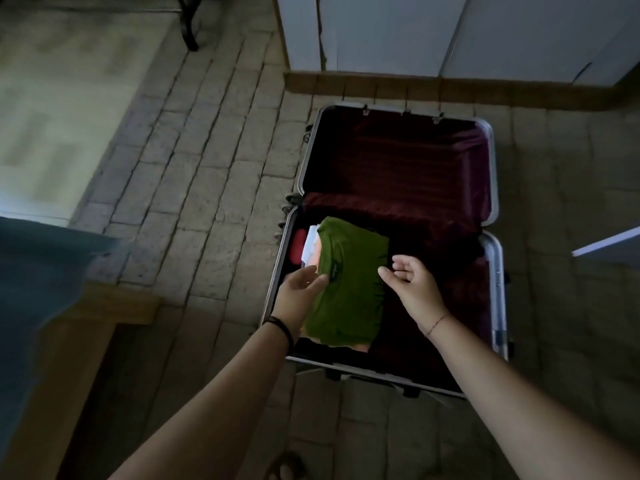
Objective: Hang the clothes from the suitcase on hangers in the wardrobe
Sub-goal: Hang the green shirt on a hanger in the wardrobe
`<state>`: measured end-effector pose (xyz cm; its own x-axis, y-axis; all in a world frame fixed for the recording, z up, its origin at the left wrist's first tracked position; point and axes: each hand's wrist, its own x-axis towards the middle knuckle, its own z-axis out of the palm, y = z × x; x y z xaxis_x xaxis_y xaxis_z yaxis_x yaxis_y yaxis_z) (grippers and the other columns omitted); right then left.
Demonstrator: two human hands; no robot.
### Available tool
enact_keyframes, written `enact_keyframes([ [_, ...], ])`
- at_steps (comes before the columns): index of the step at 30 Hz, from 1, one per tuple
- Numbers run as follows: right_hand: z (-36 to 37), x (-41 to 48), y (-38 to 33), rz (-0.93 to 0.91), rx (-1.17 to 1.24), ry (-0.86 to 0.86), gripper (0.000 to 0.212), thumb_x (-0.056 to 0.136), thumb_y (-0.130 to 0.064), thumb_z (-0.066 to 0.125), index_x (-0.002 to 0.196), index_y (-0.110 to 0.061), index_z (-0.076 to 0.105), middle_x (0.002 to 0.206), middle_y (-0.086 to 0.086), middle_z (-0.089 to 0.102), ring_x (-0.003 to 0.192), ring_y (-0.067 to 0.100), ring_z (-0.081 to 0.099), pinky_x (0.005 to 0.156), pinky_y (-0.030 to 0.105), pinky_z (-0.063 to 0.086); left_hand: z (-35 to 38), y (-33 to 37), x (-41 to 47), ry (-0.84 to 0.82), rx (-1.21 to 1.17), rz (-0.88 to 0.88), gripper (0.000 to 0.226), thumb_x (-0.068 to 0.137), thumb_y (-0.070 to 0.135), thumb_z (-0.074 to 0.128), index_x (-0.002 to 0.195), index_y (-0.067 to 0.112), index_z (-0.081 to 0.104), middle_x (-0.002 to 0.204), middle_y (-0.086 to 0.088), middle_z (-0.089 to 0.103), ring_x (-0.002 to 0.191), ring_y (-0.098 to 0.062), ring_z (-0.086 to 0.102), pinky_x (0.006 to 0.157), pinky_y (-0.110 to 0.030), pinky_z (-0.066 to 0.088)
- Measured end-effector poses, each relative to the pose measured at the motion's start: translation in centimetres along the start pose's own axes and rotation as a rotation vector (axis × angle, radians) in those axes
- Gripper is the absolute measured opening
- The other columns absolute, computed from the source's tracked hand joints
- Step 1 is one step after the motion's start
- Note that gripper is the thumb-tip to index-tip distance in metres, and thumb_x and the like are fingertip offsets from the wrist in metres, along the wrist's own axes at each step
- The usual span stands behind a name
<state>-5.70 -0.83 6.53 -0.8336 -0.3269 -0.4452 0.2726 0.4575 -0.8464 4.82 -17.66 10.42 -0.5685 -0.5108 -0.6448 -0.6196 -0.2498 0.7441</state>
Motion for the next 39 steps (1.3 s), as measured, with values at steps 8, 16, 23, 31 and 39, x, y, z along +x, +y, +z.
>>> enact_keyframes([
  [8,4.8,6.5,11.2,0.136,0.131,-0.021,0.064,0.08,-0.035,0.071,0.134,-0.012,0.045,0.127,0.006,0.056,0.114,0.022,0.056,0.091,0.036,0.05,2.4,-7.2,8.4,-0.01,-0.09,0.091,0.05,0.089,0.02,0.063,0.135,0.014,0.045,0.112,0.003,0.053,0.108,-0.015,0.053,0.095,-0.03,0.044],
  [16,5.4,5.6,9.6,0.067,0.262,0.027,0.048,0.076,-0.031,0.076,0.118,-0.015,0.057,0.11,0.002,0.065,0.099,0.017,0.064,0.081,0.035,0.055,2.0,-7.0,9.2,-0.069,-0.048,0.062,0.045,0.089,0.026,0.064,0.129,0.014,0.049,0.111,-0.003,0.061,0.099,-0.017,0.061,0.086,-0.032,0.051],
  [23,5.1,6.0,6.1,0.116,0.547,-0.088,0.038,0.081,-0.03,0.069,0.114,-0.013,0.063,0.108,0.007,0.07,0.092,0.018,0.07,0.068,0.028,0.056,2.8,-6.4,9.3,-0.13,-0.13,0.082,0.032,0.084,0.026,0.069,0.113,0.016,0.06,0.107,-0.004,0.069,0.099,-0.021,0.067,0.088,-0.039,0.055],
  [31,2.2,2.7,0.5,0.053,0.766,-0.298,0.077,0.066,-0.045,0.08,0.131,-0.015,0.052,0.126,0.016,0.061,0.114,0.035,0.06,0.093,0.054,0.048,3.8,-1.9,4.5,-0.273,-0.275,0.179,0.053,0.072,0.045,0.068,0.119,0.024,0.059,0.113,0.004,0.07,0.105,-0.011,0.065,0.082,-0.024,0.053],
  [39,-6.9,-6.8,-14.6,-0.039,0.606,-0.157,0.043,0.072,-0.05,0.069,0.102,-0.019,0.072,0.105,0.004,0.073,0.102,0.021,0.066,0.08,0.027,0.054,1.3,12.7,-7.7,-0.363,-0.187,0.145,0.045,0.076,0.036,0.068,0.113,0.011,0.063,0.103,-0.01,0.072,0.095,-0.025,0.07,0.081,-0.039,0.057],
])
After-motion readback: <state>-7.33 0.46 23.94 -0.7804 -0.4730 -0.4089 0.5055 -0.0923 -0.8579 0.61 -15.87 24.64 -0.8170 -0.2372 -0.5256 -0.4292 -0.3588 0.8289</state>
